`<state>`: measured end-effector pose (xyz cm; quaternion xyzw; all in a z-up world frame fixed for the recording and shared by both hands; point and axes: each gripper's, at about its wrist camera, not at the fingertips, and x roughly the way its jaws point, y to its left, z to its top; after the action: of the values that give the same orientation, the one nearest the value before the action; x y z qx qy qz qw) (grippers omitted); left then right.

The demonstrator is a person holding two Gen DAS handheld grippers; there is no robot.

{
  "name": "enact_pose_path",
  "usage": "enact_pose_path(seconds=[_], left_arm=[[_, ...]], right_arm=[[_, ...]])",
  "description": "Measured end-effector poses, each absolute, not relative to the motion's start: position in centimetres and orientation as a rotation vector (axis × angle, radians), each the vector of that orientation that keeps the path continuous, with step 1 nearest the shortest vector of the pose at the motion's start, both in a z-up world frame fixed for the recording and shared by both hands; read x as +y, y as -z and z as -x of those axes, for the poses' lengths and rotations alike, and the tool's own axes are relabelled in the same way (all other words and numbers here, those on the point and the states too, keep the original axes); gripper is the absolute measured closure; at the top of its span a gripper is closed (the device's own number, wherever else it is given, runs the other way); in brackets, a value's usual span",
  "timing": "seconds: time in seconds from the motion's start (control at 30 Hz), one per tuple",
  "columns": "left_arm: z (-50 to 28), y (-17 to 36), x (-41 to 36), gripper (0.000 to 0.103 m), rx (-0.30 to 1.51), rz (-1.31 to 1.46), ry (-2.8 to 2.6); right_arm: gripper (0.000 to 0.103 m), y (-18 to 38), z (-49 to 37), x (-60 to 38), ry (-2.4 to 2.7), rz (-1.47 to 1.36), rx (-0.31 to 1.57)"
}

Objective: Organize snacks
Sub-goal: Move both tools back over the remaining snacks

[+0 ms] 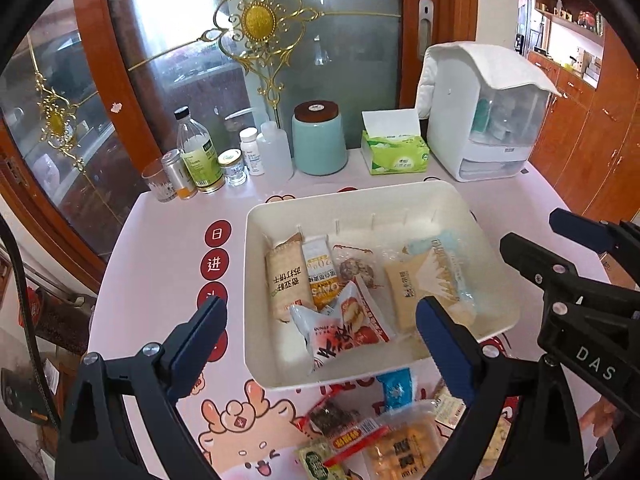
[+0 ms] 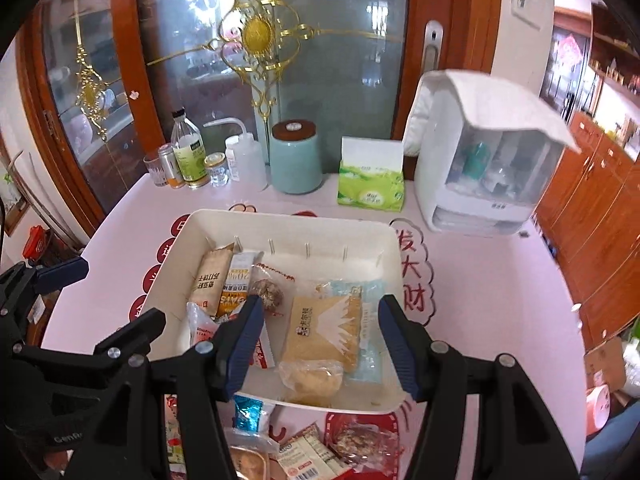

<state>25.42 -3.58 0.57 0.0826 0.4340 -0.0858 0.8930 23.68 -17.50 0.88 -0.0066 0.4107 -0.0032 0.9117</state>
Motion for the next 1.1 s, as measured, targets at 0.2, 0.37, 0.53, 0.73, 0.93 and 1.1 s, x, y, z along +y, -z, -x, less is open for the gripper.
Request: enact_pose_path(seconds=[0.2,0.37,0.53,0.73,0.93,1.1], left_arm=[[-22.3,-2.1,-3.7,0.008,0.873,-0.161,0.171],[-19.3,-2.9,-3.9,0.008,0.855,-0.168,0.170],[-15.8,-3.3,-3.8,0.008,0.838,-0.175,0.176],[-12.3,-2.6,-2.9,0.008,0.845,-0.188,0.168],[-9.3,-1.0,-1.2,0.008,0.874,-0.176,0.156],[-8.1,2.2,1.1,0.008,0.929,-0.151,0.135]], right_arm=[[0.043,-2.9,-20.4,-17.9,-0.032,0.040,0.794],[0.043,-3.6,-17.5,-18.9,-0.107,-0.014,0.811],[0.043,-3.8,-13.9,-19.3,-0.124,0.019,0.781],[0.043,-3.0,-10.6,-20.3,-0.117,0.041,0.771],[0.043,-0.9,-8.5,-21.1,-0.124,0.047,0.809],[0.043,2.5,-7.5,-21.5,-0.131,0.040,0.878]])
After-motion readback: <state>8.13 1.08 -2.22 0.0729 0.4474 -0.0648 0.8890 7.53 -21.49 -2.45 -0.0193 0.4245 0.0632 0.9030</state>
